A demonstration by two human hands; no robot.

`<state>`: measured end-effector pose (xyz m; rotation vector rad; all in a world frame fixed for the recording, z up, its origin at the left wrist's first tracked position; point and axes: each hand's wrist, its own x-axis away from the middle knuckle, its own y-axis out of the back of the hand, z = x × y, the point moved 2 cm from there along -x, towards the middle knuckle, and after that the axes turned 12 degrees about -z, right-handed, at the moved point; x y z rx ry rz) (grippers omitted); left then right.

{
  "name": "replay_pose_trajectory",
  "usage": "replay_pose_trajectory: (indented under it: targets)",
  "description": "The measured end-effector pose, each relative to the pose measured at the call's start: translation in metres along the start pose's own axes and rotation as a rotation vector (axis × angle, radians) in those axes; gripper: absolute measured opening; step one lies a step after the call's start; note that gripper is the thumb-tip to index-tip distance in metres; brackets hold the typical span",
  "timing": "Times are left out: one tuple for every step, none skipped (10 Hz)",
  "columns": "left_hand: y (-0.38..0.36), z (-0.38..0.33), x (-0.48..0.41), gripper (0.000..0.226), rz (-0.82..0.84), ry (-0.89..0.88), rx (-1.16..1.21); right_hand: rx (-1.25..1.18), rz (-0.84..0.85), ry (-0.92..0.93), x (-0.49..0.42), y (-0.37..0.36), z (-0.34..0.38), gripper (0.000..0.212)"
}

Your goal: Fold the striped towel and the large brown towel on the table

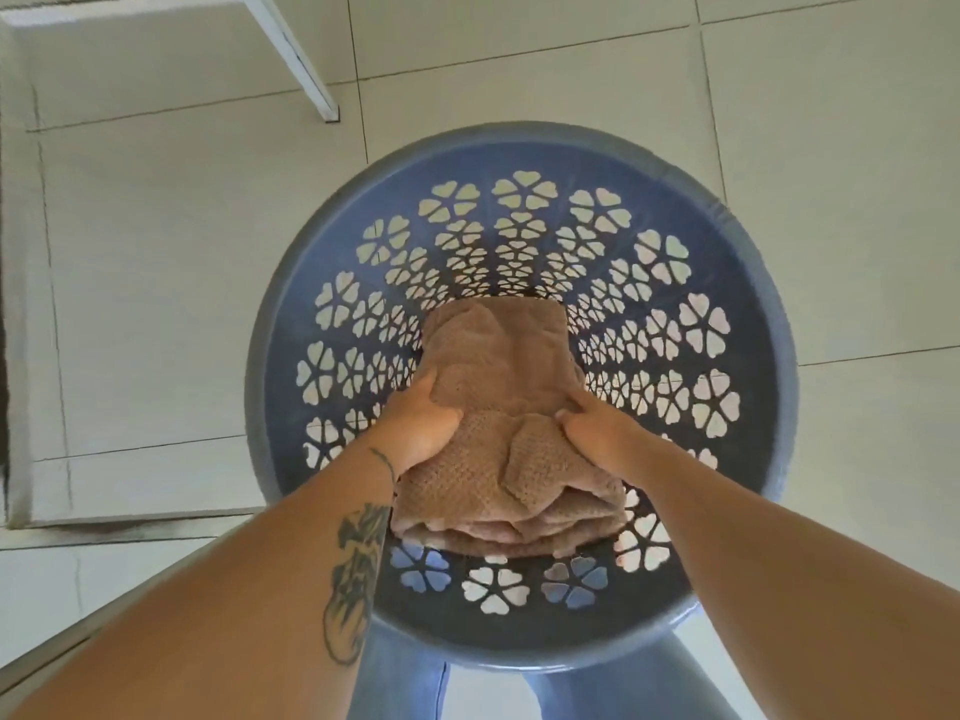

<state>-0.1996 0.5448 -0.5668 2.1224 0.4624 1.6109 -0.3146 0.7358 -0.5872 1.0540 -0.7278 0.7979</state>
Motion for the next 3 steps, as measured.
replay_pose_trajectory:
  targets:
    - [-0.005,0.007,0.007,0.063,0.015,0.005,-0.092,0.082,0.061,0.004,0.010,0.000,-0.004,0.049]
    - [0.001,0.001,0.032,0.053,-0.019,-0.058,-0.127,0.049,0.058,-0.011,0.030,0.010,0.002,0.047]
    - [0.021,-0.009,0.071,0.055,-0.091,-0.141,-0.131,0.062,0.006,-0.012,0.071,0.040,0.018,0.049]
